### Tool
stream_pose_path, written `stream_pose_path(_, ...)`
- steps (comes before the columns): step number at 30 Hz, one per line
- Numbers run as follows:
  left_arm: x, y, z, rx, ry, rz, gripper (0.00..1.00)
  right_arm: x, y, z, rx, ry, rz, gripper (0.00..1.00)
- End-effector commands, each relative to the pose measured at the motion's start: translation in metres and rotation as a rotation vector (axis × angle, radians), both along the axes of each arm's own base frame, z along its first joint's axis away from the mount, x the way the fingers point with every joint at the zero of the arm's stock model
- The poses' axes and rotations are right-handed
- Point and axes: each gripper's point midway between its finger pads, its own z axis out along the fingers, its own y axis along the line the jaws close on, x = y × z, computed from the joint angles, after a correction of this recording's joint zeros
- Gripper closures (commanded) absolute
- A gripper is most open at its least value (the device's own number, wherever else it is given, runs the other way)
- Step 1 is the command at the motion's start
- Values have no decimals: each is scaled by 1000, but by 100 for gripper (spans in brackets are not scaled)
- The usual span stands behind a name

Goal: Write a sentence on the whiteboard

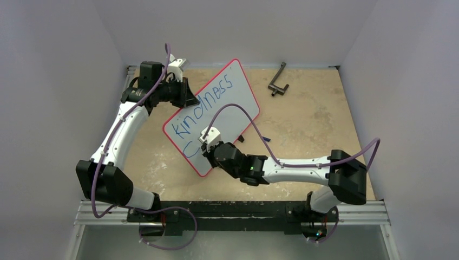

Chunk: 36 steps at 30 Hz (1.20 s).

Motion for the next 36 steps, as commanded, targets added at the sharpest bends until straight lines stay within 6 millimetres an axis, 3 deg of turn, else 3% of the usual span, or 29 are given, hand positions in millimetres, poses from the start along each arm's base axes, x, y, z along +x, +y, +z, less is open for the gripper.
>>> stream_pose_path(1,-11,-1,-4,26,15,-14,100,7,-7,48,94,-38,-32,100)
stream_pose_path(9,-12,0,-4,28,13,-13,100,5,-6,80,181,-65,-13,100)
stream_pose_path(22,-14,-2,-5,20,16,-18,100,24,4,97,167,-112,-17,100)
stream_pose_path(30,-14,-1,-4,22,10,-16,100,22,8,100,214,-74,26,100)
stream_pose_path(36,-15,-1,-4,22,14,-16,100,20,21,99,267,-59,56,100)
